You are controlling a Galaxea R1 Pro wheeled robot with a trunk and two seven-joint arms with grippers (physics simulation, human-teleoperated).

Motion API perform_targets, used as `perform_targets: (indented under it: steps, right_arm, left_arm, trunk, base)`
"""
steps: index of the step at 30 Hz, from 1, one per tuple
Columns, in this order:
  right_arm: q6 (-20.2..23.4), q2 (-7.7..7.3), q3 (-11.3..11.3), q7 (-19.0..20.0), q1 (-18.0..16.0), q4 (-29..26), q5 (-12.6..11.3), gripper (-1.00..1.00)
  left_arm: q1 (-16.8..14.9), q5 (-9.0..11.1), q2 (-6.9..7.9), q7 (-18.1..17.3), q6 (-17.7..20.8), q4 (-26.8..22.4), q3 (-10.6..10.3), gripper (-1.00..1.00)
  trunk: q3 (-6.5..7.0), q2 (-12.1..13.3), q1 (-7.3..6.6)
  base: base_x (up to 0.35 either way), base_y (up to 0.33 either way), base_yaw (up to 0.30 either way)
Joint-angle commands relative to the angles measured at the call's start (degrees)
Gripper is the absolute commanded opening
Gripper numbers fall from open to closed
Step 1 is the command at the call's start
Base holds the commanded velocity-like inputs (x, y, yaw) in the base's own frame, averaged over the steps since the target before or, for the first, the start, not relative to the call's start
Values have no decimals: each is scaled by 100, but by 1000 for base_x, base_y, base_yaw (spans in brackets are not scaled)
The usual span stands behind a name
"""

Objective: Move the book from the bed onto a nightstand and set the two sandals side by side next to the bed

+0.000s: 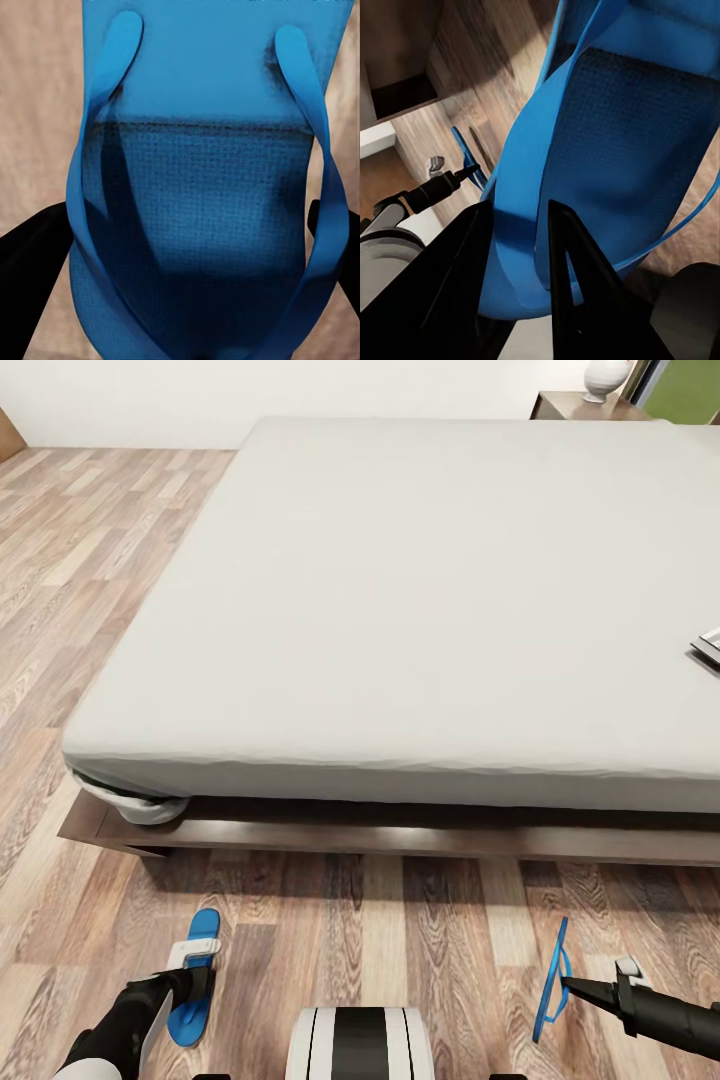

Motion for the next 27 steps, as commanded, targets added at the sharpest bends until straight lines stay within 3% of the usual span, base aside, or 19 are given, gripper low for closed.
perform_targets:
  steps: [1,18,27]
  right_arm:
    - [69,0,44,23,-3,0,-51,-100]
    - [51,5,45,22,-3,0,-51,-100]
    - [51,5,45,23,-3,-7,-51,-100]
  left_arm:
    - [-2,-62,-6,-52,25,-11,44,-100]
    - [-2,-53,-6,-51,25,-11,46,-100]
    - [-2,-54,-6,-51,25,-11,46,-100]
  trunk:
    - [-3,-1,-1]
    - [-3,-1,-1]
    - [-159,-11,17]
  base:
    - [0,0,0]
    - [0,0,0]
    - [0,0,0]
